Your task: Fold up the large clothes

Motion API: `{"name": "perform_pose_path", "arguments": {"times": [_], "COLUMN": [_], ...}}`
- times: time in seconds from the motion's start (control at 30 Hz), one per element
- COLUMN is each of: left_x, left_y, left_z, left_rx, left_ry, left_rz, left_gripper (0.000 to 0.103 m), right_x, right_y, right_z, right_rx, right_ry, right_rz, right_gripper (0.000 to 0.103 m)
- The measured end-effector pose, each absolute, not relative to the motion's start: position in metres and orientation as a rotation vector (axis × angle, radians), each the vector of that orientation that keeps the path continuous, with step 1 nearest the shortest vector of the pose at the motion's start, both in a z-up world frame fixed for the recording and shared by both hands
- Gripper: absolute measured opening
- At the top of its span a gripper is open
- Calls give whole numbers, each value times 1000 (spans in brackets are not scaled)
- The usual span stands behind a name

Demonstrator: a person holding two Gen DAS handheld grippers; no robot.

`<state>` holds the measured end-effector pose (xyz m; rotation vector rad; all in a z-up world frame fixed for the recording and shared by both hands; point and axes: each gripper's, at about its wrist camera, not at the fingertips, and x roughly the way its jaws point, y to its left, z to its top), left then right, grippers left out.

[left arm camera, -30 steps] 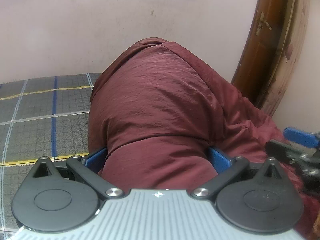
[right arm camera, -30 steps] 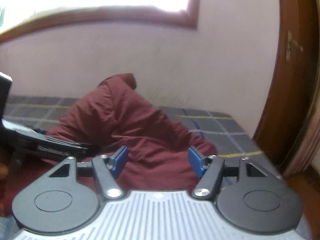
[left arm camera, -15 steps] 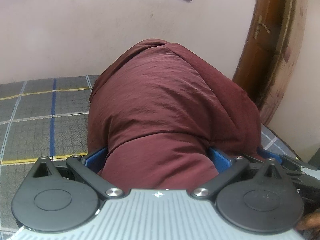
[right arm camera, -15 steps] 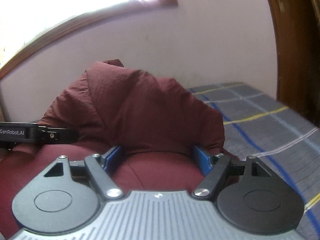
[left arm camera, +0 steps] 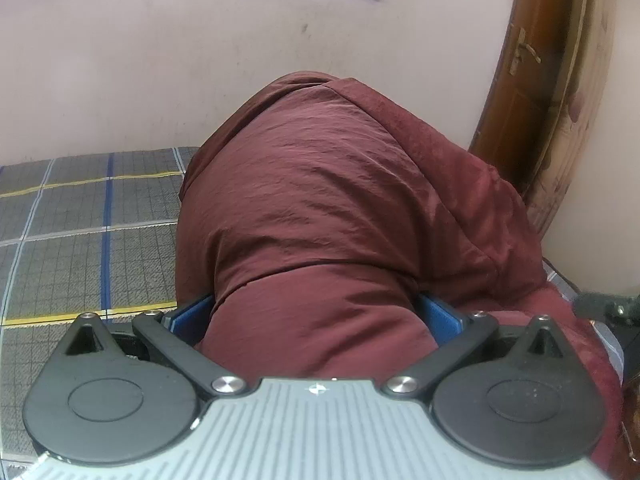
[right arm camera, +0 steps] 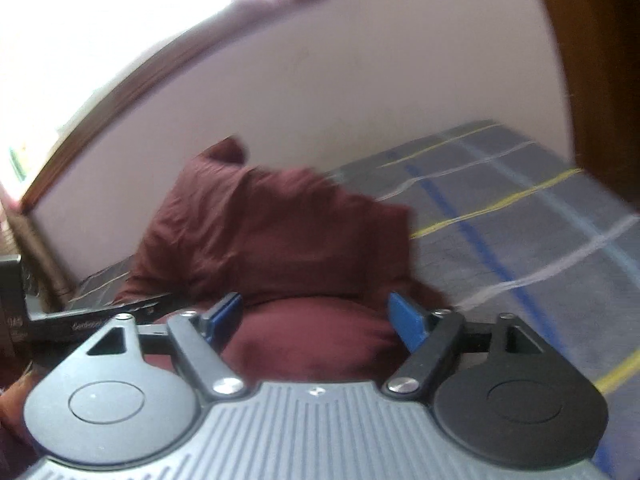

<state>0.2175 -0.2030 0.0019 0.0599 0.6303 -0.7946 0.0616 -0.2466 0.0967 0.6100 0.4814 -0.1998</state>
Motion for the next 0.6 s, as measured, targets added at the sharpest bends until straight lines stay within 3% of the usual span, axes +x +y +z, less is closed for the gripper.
{"name": "perform_pose_path", "arguments": {"times": [0.37, 0.6], "left_x": [218, 224], "left_y": [-201, -195], "left_z": [1, -2], "left_rx": [40, -4], "left_ry": [633, 638], "left_rz": [-806, -839], "left_gripper": [103, 103], "right_x": [57, 88], "right_y": [-269, -262], "right_z": [34, 24], "right_rx": [1074, 1062], "right_ry": [568, 578], "right_rz": [34, 151], "right_gripper": [103, 103]}}
